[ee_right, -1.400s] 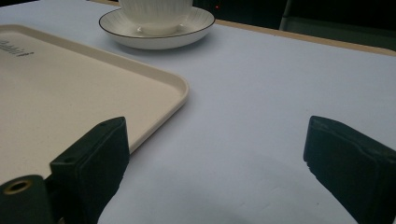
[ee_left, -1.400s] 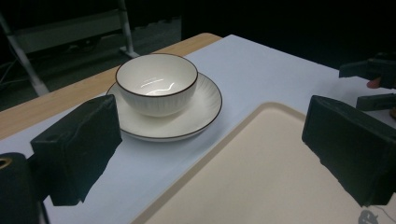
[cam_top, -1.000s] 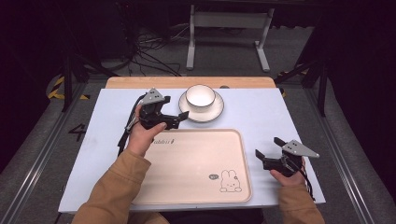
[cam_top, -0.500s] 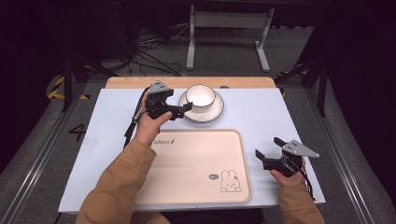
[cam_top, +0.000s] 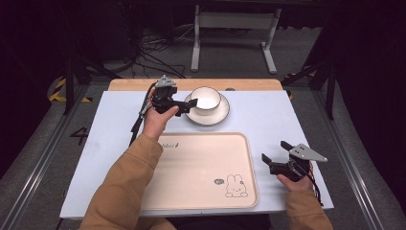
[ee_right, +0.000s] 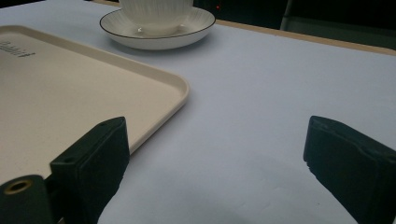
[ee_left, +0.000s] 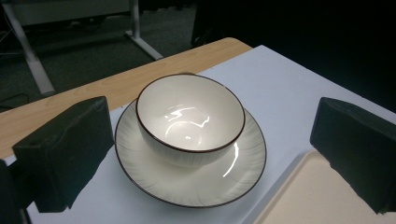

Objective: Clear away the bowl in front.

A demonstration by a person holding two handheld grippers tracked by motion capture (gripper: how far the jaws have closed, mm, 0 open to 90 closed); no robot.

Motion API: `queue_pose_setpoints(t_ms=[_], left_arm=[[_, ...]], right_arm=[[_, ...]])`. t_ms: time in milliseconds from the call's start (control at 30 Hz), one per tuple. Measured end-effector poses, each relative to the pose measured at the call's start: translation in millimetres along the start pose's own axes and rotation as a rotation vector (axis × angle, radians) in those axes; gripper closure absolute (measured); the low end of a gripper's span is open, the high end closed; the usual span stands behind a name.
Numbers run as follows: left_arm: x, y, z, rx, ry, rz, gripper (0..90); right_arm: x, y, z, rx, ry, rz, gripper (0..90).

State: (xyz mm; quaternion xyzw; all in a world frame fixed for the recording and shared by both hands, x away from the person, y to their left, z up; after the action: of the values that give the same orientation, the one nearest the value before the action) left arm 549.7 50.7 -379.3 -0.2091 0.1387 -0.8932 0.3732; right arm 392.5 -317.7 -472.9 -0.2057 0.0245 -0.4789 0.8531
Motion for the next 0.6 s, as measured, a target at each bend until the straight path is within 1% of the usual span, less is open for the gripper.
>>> queue_pose_setpoints(t_ms=[33,67,100,167,200,267,433,500,533,600], left_arm=[[-1.1,2.5,0.6,-0.002,-0.022,0.008,0.4],[-4.6,6.7,1.7,-0.004,-0.033,0.019,0.5],[-5.2,7.8,1.8,-0.010,-0.036,0.008,0.4],[-7.9,11.2,2.7,-0.015,-0.037,0.018,0.4],[-8.9,12.4,3.3,-0.018,-0.036,0.014,0.4],[-11.2,14.7,4.6,-0.023,-0.037,0.028,0.5],[-15.4,17.4,9.4,-0.017,-0.034,0.039,2.2],[-16.4,19.1,12.6,-0.018,-0.041,0.043,3.4],[-17.0,20.2,14.5,-0.022,-0.034,0.046,3.9],[-17.7,23.2,17.5,-0.035,-0.040,0.046,5.1]], right_arm=[[0.1,0.0,0.0,0.000,0.000,0.000,7.7],[0.1,0.0,0.0,0.000,0.000,0.001,7.7],[0.0,0.0,0.0,0.000,0.000,0.000,7.7],[-0.1,0.0,0.0,-0.002,-0.002,0.001,7.7],[0.1,0.1,-0.1,-0.003,-0.002,0.001,7.7],[0.1,0.2,-0.1,-0.003,-0.002,0.002,7.7],[-0.2,0.5,0.0,-0.003,0.000,0.001,7.7],[-0.2,0.5,0.0,-0.003,-0.001,0.001,7.7],[-0.2,0.5,0.0,-0.003,-0.001,0.000,7.7],[-0.3,0.6,0.0,-0.004,-0.002,0.001,7.7]])
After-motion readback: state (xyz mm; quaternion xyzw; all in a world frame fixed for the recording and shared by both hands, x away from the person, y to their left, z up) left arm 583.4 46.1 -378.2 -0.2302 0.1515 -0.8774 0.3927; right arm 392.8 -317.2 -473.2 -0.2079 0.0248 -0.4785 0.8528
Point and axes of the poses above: each handheld gripper's, and its own axes: y roughly forward along the jaws, z roughly out of its top, x roughly to its right, the point moved 5 cm from there along y, roughly forward along the jaws, and after that the axes turned 7 degrees about -y, right-handed, at the moved point
